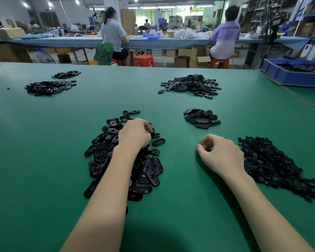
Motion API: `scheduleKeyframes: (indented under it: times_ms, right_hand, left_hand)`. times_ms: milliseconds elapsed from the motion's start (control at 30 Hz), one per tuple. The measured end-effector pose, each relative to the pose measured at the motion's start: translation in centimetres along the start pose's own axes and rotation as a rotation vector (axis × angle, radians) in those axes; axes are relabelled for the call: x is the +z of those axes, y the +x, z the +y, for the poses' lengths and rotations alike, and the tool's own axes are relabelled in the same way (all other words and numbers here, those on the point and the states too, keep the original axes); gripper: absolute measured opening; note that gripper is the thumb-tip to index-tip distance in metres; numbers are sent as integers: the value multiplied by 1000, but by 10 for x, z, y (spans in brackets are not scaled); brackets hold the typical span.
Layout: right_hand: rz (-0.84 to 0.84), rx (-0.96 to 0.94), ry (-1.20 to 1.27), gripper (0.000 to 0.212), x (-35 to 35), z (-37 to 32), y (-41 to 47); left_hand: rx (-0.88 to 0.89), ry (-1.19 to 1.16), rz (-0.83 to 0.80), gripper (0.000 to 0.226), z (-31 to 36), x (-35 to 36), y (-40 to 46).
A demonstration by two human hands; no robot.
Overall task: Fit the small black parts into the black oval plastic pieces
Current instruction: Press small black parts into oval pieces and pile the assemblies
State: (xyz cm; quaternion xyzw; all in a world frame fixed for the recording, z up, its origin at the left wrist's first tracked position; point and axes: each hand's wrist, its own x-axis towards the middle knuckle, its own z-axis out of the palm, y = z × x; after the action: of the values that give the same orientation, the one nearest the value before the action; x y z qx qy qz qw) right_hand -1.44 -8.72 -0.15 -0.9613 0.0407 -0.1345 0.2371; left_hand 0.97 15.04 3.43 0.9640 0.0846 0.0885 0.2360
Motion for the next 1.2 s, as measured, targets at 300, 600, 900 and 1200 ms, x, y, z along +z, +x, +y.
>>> scheduleKeyframes:
  times_ms: [300, 600, 900, 1200]
  right_hand:
    - [-80, -21, 30, 8, -7, 2, 4]
    - [-73, -6, 79, 5, -42, 24, 17]
    - [146, 249, -40, 16, -50, 61, 17]
    - [136, 273, -100, 16, -48, 63, 16]
  left_hand:
    - [115, -359, 127, 23, 27, 0, -2]
    - [75, -929, -440, 35, 94, 45, -42]
    - [-33, -1016, -498, 26, 102, 60, -50]
    - [3, -997, -497, 24, 102, 65, -49]
